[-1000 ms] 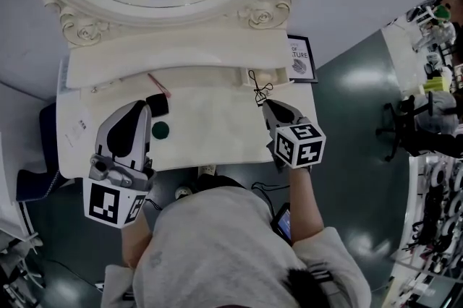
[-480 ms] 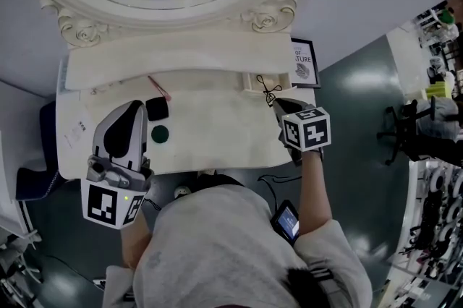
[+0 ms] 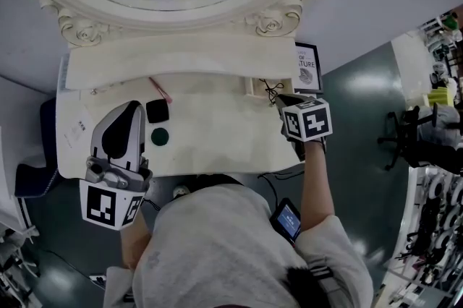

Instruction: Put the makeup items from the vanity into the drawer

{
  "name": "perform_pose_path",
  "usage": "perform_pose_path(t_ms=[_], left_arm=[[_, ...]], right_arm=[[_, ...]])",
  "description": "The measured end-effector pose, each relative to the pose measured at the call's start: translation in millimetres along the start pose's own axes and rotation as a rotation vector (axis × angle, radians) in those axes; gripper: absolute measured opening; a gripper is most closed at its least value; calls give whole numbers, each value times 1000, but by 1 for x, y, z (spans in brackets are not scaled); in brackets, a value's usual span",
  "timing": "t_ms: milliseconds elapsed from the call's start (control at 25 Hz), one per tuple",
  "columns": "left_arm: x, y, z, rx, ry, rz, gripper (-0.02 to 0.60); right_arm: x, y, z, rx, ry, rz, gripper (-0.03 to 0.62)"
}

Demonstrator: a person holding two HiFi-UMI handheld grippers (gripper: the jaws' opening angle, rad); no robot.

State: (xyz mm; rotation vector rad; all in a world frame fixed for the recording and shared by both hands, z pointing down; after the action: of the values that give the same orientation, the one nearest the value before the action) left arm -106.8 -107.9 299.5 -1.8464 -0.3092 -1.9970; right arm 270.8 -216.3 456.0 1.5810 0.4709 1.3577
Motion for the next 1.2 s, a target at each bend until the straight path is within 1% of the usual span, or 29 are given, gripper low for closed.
perform_pose_path(t_ms=[160,480,800,1040,1200], left_arm=[[2,2,-2,-12,5,-8,15],[2,5,-6,-35,10,-18,15],[2,5,-6,-49,19,-25,15],[1,5,-3,-54,26,-25,15],[-1,4,0,-46,29,-25,15]], right_arm=[[-9,6,8,16,-2,-4,25],[-18,23,20,13,42,-12,25],[-12,39,25,22,76,-30,25],[-6,40,27,34,72,-1,26],[-4,37,24,21,74,30,28]])
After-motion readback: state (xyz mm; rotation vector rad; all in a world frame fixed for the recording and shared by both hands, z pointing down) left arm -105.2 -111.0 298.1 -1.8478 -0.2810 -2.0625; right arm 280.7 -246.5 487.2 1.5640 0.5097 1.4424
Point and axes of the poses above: the fingertips, and each gripper's own axes: y forward along the fingers, z to its right, x out of its underside, the point moved 8 cm from there along -y, backward along the fingers, and after that the axes turned 5 degrees about y, right-handed, at the moved point
